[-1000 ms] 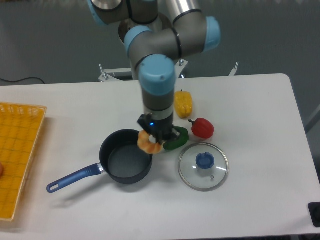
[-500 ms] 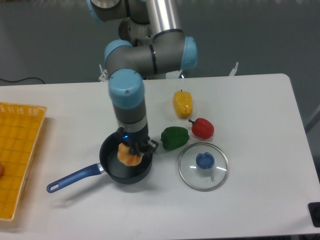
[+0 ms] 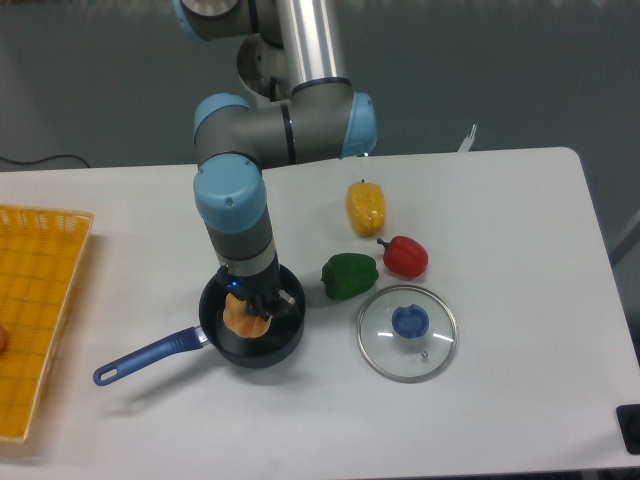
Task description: Place the donuts in the pot
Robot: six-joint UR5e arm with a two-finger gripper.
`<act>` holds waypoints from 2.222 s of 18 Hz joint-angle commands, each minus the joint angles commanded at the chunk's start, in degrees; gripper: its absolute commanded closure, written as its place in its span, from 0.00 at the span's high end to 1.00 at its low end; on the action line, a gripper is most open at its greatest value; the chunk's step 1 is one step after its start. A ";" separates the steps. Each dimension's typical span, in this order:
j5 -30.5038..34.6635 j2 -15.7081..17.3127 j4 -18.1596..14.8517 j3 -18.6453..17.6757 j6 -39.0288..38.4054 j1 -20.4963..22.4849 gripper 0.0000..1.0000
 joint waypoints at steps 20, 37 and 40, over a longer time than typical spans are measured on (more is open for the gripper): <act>2.11 -1.41 0.09 -0.35 0.18 -1.49 0.80; 2.02 0.08 0.00 0.44 0.44 -0.97 0.96; 2.02 1.05 -0.26 0.53 0.62 -0.36 0.99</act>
